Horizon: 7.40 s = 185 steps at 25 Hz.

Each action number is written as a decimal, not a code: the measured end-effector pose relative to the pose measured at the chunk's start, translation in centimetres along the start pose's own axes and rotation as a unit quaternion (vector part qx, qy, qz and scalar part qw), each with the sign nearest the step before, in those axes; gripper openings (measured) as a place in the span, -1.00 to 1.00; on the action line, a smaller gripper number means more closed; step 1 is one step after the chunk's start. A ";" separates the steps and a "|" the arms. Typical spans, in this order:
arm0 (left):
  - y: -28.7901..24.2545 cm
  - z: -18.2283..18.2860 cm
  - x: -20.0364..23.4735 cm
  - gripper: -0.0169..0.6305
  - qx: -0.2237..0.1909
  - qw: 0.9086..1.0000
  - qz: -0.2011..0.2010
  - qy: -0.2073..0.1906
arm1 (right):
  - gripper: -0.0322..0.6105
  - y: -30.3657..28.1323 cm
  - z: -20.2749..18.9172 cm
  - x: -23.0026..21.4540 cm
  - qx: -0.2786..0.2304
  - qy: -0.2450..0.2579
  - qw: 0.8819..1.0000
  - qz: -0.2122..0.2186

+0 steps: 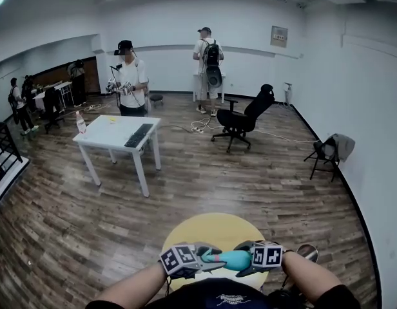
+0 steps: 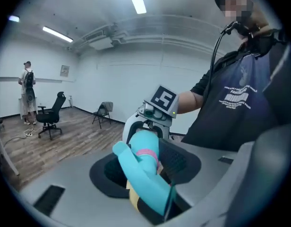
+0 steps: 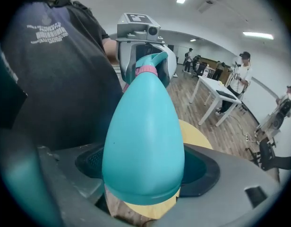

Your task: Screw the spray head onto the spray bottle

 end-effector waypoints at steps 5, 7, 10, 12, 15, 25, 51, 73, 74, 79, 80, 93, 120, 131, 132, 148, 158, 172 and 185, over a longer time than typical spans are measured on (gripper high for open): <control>-0.2 -0.7 -0.9 -0.30 0.039 0.998 -0.015 -0.041 | 0.47 -0.6 -0.2 1.0 0.008 0.001 1.000 0.029; 0.2 -0.8 -0.2 -0.29 0.016 1.000 -0.014 0.000 | 0.46 -0.5 0.3 0.6 -0.013 -0.013 0.999 0.030; 2.9 -0.4 1.7 -0.17 -0.082 0.991 0.015 0.104 | 0.46 0.6 1.1 -0.4 -0.055 -0.043 0.998 0.012; 6.0 -0.3 3.5 0.06 -0.166 0.969 0.033 0.182 | 0.46 1.3 0.1 -1.1 -0.068 -0.071 0.995 -0.006; 10.1 -1.0 5.7 0.15 -0.229 0.940 0.062 0.244 | 0.46 1.7 -1.9 -1.4 -0.082 -0.113 0.990 -0.018; 0.2 -0.6 0.5 -0.26 0.007 1.000 0.007 -0.021 | 0.46 -0.7 0.2 -0.5 -0.003 0.004 1.000 0.015; 8.8 6.0 3.7 -0.73 -0.361 0.898 -0.070 0.240 | 0.54 9.7 7.7 -5.9 -0.427 -0.267 0.864 -0.007; 12.1 8.6 6.1 -0.62 -0.405 0.877 -0.037 0.256 | 0.52 9.4 7.8 -3.7 -0.484 -0.326 0.807 0.090; 13.2 8.1 6.8 -0.50 -0.415 0.869 -0.030 0.267 | 0.52 9.9 6.9 -4.1 -0.485 -0.331 0.806 0.075; 14.6 5.7 7.1 0.08 -0.353 0.885 -0.040 0.299 | 0.52 12.5 3.1 -6.2 -0.467 -0.327 0.821 -0.036; 13.4 5.3 6.5 0.18 -0.317 0.901 -0.046 0.294 | 0.52 12.7 3.3 -6.4 -0.461 -0.314 0.828 -0.056; 5.1 6.7 -0.7 -0.46 -0.095 0.994 -0.049 -0.025 | 0.50 10.1 6.3 -3.2 -0.442 -0.272 0.854 0.026; 5.0 3.8 2.2 -0.14 -0.101 0.992 -0.008 0.076 | 0.47 8.9 5.9 -4.3 -0.406 -0.250 0.879 -0.007; 5.8 1.5 3.7 0.28 -0.110 0.985 0.020 0.135 | 0.47 8.5 3.8 -4.3 -0.355 -0.235 0.904 -0.051; 4.4 1.7 2.8 -0.06 -0.083 0.993 0.013 0.088 | 0.47 8.3 4.4 -4.2 -0.349 -0.221 0.910 -0.047; 10.2 3.6 4.9 0.17 -0.259 0.947 0.023 0.187 | 0.43 8.7 3.2 -3.1 -0.403 -0.289 0.868 0.005; 3.2 2.5 0.0 -0.21 -0.060 0.998 -0.022 -0.006 | 0.43 7.5 4.8 -2.1 -0.336 -0.228 0.914 0.026; 8.4 4.5 3.7 0.11 -0.228 0.964 0.019 0.138 | 0.42 10.9 4.2 -3.9 -0.435 -0.296 0.851 0.012; 3.3 2.2 -1.3 -0.33 -0.014 0.994 -0.024 -0.110 | 0.41 8.6 5.0 -1.7 -0.366 -0.243 0.898 0.043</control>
Point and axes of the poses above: the fingertips, and each gripper's own axes: y backward along the fingers, x to its left, z out of its top, the point moved 1 cm from there along y, backward along the fingers, and after that the axes turned 1 degree about y, right-handed, at the moved point
